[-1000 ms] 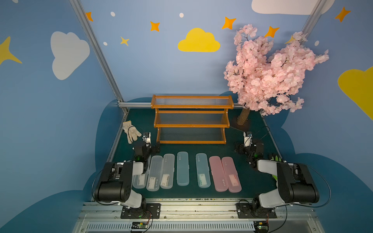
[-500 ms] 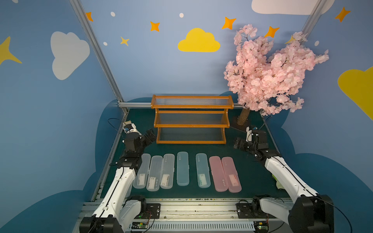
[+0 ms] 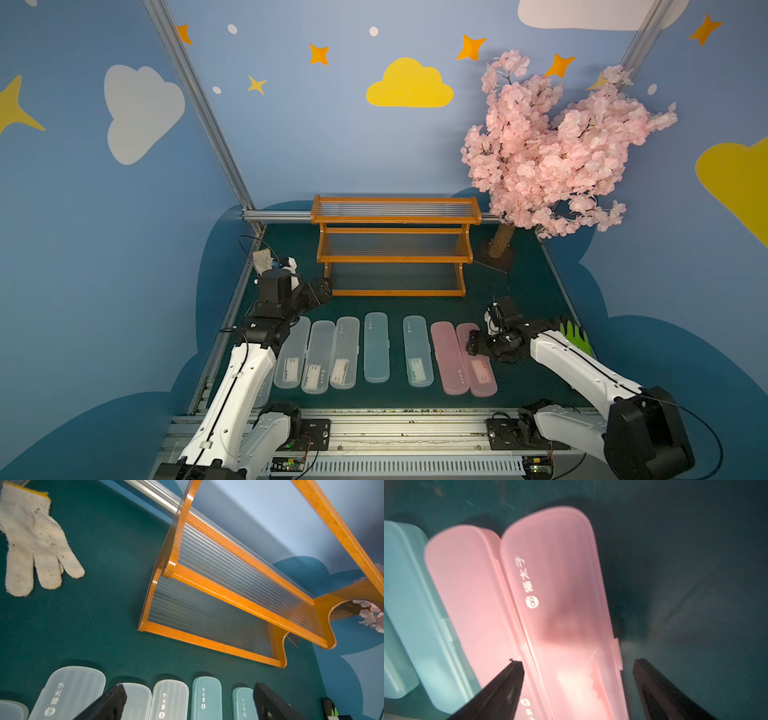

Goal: Place the pencil cases on the shelf according to color
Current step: Pick up the pencil case from the center of the board.

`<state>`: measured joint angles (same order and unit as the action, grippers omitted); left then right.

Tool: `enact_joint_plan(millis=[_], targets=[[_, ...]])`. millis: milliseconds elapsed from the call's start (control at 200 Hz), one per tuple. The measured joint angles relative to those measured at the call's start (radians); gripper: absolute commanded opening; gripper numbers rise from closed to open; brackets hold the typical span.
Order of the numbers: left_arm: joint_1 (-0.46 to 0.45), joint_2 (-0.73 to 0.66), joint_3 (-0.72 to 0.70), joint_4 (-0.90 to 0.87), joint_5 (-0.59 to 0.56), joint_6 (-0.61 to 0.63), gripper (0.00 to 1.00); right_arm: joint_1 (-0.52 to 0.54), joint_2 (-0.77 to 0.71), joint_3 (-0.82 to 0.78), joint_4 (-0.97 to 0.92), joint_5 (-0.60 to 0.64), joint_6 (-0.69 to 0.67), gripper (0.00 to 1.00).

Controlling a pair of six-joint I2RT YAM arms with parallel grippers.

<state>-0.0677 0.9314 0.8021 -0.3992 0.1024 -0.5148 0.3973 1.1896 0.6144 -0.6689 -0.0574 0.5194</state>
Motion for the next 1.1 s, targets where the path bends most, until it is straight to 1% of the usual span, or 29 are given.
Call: enact_joint_plan(millis=[195, 305, 370, 546, 706, 801, 851, 981, 1101], targets=[[-0.015, -0.01, -0.022, -0.017, 0.003, 0.01, 1.0, 0.035, 0.089, 0.008, 0.012, 0.002, 0.029, 0.9], [-0.02, -0.008, -0.021, -0.021, 0.003, 0.016, 1.0, 0.044, 0.132, 0.042, -0.003, 0.008, 0.031, 0.92], [-0.022, -0.008, -0.021, -0.024, 0.003, 0.018, 1.0, 0.046, 0.167, 0.081, -0.035, 0.031, 0.031, 0.93], [-0.033, -0.01, -0.021, -0.028, 0.003, 0.021, 1.0, 0.013, 0.236, 0.16, -0.078, 0.093, 0.019, 0.92], [-0.043, -0.01, -0.021, -0.035, 0.002, 0.026, 1.0, -0.012, 0.245, 0.201, -0.117, 0.128, -0.003, 0.92], [-0.049, -0.01, -0.021, -0.036, 0.002, 0.029, 1.0, -0.011, 0.245, 0.207, -0.122, 0.124, -0.013, 0.93], [-0.051, -0.01, -0.021, -0.036, 0.002, 0.029, 1.0, -0.007, 0.245, 0.206, -0.124, 0.114, -0.023, 0.99], [-0.055, -0.002, -0.021, -0.035, 0.003, 0.029, 1.0, 0.012, 0.252, 0.206, -0.119, 0.079, -0.027, 0.99], [-0.057, 0.016, -0.021, -0.035, 0.006, 0.029, 1.0, 0.021, 0.293, 0.206, -0.113, 0.072, -0.024, 0.99]])
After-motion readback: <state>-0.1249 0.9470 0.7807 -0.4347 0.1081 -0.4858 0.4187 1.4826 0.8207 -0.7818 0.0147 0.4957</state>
